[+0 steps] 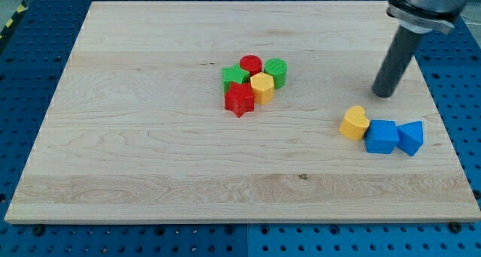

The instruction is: Move blue triangle bottom right to blue cube

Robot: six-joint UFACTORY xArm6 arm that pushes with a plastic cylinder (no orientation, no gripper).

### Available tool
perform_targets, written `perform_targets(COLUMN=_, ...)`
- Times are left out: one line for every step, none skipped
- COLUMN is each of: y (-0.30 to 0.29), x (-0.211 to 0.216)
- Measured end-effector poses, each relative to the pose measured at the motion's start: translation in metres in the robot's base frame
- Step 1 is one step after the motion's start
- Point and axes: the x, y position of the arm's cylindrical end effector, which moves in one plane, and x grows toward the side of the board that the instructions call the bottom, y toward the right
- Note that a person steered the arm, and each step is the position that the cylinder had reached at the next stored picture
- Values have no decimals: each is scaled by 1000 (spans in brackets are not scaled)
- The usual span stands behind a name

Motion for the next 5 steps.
perform_targets(y=21, x=30)
perform_targets(y=38, x=67)
perform_targets(y=50, x=78)
perform_targets(y=56, x=78)
perform_targets(y=56, x=76)
